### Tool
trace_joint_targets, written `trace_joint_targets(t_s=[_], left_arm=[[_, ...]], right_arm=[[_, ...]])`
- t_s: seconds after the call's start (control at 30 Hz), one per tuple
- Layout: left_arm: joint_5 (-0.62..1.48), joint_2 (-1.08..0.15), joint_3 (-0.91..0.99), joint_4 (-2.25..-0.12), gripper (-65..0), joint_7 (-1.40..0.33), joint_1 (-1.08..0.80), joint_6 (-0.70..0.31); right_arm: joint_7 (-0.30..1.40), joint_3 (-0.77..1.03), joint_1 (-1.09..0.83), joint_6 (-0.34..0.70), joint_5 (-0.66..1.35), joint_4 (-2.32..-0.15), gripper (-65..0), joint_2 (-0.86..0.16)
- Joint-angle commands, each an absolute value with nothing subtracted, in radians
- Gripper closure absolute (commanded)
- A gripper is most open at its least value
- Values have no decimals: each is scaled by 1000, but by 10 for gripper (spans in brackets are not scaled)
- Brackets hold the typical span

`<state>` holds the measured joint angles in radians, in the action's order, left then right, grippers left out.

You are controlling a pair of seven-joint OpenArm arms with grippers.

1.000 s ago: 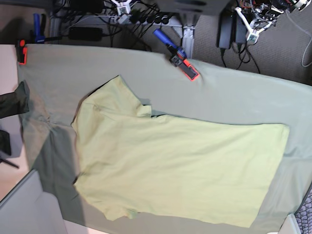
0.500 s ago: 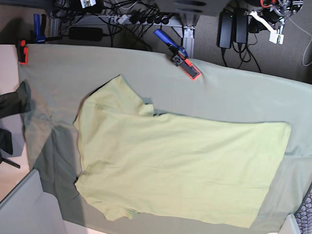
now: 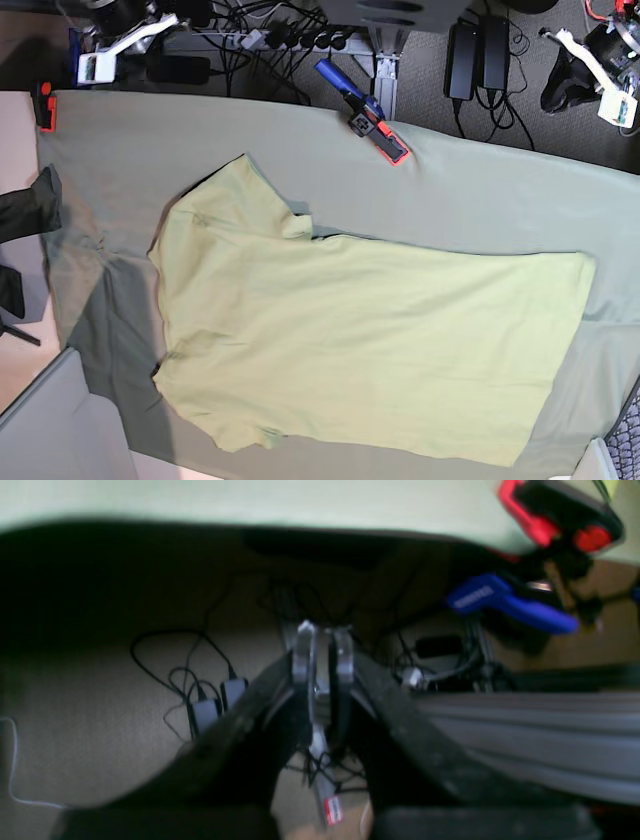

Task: Fold the T-shirt properly
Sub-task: 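Move both grippers down to the shirt's hem corners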

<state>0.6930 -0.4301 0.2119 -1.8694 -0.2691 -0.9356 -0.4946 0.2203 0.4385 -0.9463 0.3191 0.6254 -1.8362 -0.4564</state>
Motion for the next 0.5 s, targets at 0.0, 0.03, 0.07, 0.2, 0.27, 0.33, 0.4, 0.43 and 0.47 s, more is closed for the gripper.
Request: trace_joint_targets(t_s=[0.0, 0.03, 0.07, 0.2, 0.27, 0.33, 0.4, 0.43, 0.47], left_arm=[[706, -439, 226, -1906, -46, -257, -945, -503], [706, -439, 232, -1922, -46, -260, -946, -503], [706, -439, 237, -1931, -46, -260, -947, -503], [706, -438, 242, -1938, -46, -271, -948, -503], [706, -439, 242, -1938, -46, -289, -948, -502], [706, -445, 242, -1937, -46, -297, -952, -503], [706, -452, 242, -1937, -46, -296, -960, -502], [706, -457, 242, -1938, -46, -296, -965, -502], [706, -461, 242, -1938, -48, -296, -970, -502]], right_arm=[[213, 451, -929, 333, 651, -1853, -93, -464], [216, 451, -900, 333, 667, -1853, -149, -464], [218, 451, -870, 333, 680, -1853, -210, -459], [238, 451, -756, 314, 718, -1853, -339, -413], [270, 450, -699, 301, 727, -1850, -339, -377], [300, 448, -647, 300, 726, -1847, -339, -340], [312, 439, -609, 299, 723, -1837, -339, -306], [311, 432, -596, 299, 717, -1825, -339, -291], [311, 427, -581, 299, 714, -1805, -339, -276]])
